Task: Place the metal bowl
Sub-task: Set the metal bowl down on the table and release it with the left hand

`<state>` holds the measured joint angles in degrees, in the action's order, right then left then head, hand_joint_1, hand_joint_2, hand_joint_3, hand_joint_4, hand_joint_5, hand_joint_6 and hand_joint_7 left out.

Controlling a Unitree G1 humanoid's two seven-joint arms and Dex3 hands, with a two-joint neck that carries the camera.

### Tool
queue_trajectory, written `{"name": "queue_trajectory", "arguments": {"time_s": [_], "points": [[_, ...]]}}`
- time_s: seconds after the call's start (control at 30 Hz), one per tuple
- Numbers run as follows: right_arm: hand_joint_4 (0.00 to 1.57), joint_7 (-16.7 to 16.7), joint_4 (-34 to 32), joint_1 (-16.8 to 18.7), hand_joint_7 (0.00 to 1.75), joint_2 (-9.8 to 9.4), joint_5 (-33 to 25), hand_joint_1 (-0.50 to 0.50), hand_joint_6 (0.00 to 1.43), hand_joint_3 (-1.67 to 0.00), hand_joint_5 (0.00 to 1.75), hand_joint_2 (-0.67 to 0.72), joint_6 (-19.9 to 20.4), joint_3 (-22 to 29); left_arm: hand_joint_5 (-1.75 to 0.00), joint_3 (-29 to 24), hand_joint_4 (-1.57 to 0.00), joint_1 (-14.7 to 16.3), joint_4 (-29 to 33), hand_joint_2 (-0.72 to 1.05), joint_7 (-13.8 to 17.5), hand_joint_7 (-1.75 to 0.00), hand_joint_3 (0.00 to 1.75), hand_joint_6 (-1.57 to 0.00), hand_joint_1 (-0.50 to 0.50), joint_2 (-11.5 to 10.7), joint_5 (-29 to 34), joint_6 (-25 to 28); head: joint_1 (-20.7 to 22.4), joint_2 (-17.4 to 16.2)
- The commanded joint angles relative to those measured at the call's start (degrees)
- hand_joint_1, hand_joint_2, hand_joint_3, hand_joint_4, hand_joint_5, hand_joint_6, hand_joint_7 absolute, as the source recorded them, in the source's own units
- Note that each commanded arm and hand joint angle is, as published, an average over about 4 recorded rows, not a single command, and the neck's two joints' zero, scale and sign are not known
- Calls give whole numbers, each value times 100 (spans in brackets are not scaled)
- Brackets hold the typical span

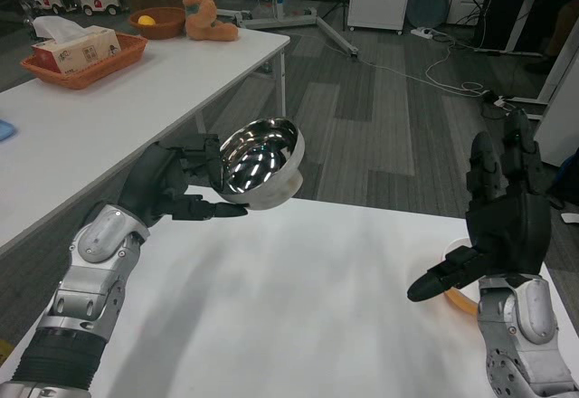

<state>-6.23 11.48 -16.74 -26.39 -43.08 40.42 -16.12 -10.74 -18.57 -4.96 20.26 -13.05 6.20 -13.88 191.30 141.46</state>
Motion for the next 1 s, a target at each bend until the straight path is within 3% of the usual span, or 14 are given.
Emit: {"name": "queue_trajectory", "arguments": {"time_s": [0.03,0.3,0.67,1.0], "points": [[0,8,-6,48,0,9,-34,-46,0,0,0,60,53,-14,-164,17,-71,57,67,96,-4,-154,9,-136,-43,-66,35,4,-5,-4],[0,8,-6,48,0,11,-34,-46,0,0,0,60,53,-31,-164,94,-79,7,285,105,115,-154,9,-136,-46,-141,-1125,-9,-6,-31],[0,8,1,48,0,11,-34,-46,0,0,0,60,53,-38,-164,534,-79,-6,203,105,308,-154,9,-136,-43,-205,-1646,-1,-12,-26],[0,8,25,48,0,11,-43,-46,0,0,0,60,53,-40,-164,876,-79,3,-229,105,572,-154,9,-136,-43,-207,-2123,-9,-27,-48]]}}
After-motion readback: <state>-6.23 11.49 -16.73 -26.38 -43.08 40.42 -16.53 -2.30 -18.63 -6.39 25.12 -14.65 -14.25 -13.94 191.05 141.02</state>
